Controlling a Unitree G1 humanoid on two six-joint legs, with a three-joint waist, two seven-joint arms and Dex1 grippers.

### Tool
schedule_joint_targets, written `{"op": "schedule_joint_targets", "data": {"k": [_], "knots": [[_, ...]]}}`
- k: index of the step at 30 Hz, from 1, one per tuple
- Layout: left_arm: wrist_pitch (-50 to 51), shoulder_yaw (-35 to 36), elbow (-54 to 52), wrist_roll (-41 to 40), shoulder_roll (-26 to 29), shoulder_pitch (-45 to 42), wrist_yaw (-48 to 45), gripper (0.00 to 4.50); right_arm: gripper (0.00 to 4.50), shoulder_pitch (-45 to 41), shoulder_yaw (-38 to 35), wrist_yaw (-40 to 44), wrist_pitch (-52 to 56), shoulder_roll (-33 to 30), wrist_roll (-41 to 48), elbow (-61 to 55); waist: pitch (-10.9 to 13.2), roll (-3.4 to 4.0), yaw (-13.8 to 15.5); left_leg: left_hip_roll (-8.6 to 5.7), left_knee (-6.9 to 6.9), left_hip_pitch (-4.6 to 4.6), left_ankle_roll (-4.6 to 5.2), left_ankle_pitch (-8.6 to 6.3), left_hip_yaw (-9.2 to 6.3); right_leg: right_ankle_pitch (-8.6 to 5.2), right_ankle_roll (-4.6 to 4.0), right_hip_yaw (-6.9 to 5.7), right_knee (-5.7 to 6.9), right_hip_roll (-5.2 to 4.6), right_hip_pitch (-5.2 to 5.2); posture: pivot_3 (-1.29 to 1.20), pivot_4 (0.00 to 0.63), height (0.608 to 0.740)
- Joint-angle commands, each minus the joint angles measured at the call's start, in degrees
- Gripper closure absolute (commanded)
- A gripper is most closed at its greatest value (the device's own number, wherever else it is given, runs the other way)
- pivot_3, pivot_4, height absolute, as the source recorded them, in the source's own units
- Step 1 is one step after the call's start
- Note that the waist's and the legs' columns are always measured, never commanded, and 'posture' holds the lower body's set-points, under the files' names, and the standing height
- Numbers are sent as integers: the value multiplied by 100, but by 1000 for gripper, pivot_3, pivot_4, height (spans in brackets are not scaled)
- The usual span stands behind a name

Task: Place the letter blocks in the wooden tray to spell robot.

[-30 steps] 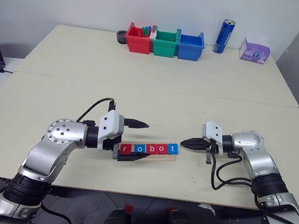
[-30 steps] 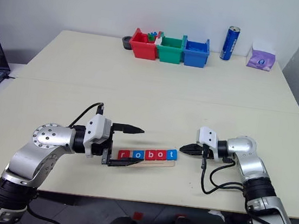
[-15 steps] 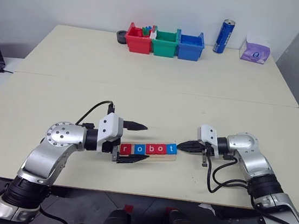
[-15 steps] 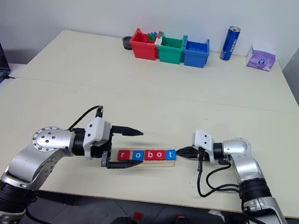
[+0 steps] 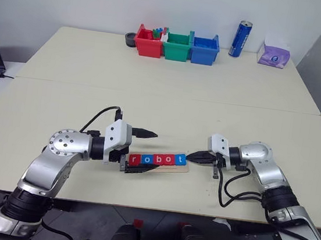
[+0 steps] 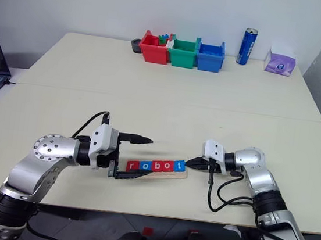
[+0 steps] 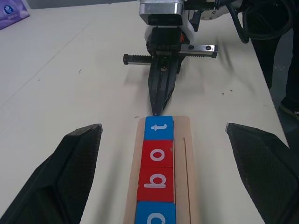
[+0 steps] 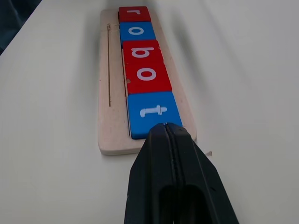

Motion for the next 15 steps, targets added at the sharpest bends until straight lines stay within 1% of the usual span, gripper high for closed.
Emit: {"op": "schedule_joint_targets", "data": {"k": [1,15], "knots": [[-114,161,-27,-53,67,-69,-50,0,4470,-96,-3,-30,-92,28,-12,22,0,0,1,0,0,0,0,0,0,0,0,0,0,0,0,0,150,740],[-142,153,-12,-33,87,-68,-102,0,4470,-76,-57,34,-72,-26,21,4,0,0,0,0,0,0,0,0,1,0,0,1,0,0,0,0,150,740]]}}
